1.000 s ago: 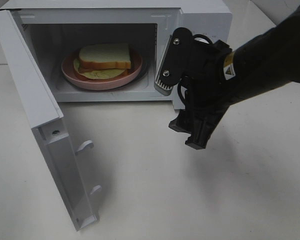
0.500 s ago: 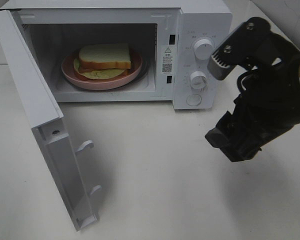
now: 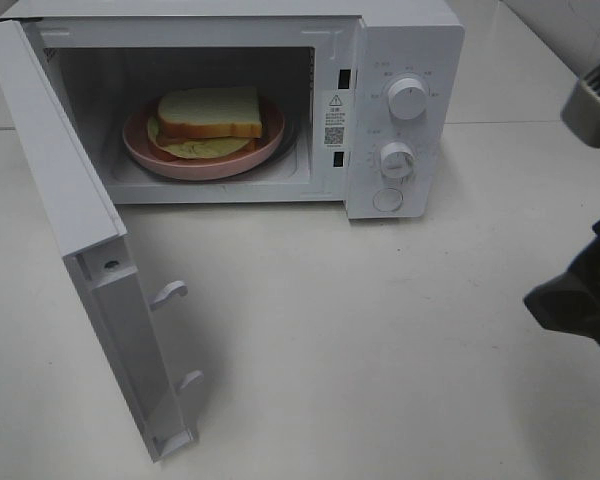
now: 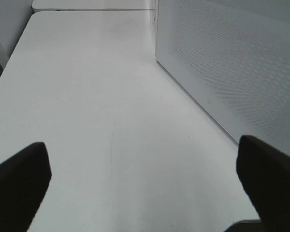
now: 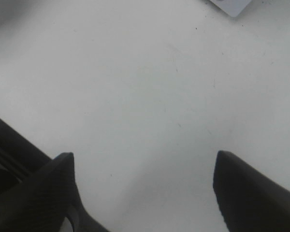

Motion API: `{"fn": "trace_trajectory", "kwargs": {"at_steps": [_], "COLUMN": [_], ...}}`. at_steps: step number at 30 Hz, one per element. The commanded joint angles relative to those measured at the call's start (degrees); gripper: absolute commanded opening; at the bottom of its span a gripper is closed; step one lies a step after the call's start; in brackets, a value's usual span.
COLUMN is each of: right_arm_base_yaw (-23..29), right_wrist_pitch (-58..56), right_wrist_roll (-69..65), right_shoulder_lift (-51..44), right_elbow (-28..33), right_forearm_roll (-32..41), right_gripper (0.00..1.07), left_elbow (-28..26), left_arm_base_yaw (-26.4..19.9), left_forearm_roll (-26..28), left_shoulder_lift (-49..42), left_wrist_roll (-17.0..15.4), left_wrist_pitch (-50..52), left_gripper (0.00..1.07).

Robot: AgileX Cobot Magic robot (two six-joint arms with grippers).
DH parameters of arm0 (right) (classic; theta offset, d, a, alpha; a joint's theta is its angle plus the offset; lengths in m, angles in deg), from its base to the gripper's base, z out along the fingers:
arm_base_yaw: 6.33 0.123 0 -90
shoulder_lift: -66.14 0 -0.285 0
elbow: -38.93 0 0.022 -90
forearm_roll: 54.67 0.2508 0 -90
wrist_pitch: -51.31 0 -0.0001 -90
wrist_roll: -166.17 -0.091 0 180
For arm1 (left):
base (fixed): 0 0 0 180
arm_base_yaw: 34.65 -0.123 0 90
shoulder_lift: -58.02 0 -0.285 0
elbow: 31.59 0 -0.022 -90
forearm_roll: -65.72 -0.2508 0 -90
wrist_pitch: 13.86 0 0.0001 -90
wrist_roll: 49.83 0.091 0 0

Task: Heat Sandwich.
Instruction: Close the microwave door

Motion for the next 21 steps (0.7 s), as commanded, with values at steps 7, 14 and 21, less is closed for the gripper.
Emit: {"fn": "trace_trajectory", "kwargs": {"at_steps": [7, 14, 21], "right_arm_base_yaw": [-0.06, -0.06, -0.06], "right_wrist_pitch": [-16.39, -22.52, -22.69], "right_wrist_roll": [-2.29, -2.46, -2.98], "right_shoulder_lift": [-10.08, -16.50, -27.96], "right_elbow": [0.17, 0.17, 0.17], "right_forearm_roll": [0.00, 0.00, 1.32], "right_gripper": [0.76, 0.76, 0.76], "left_elbow": [0.00, 0.00, 0.00], "left_arm_base_yaw": [-0.17, -0.17, -0.17], "left_forearm_roll": [-0.17, -0.17, -0.17], "left_shoulder_lift": [-1.09, -1.09, -1.09], "left_wrist_roll": [-0.23, -0.23, -0.23], "left_wrist_pitch": [0.57, 0.57, 0.57], "left_gripper": [1.00, 1.00, 1.00]}}
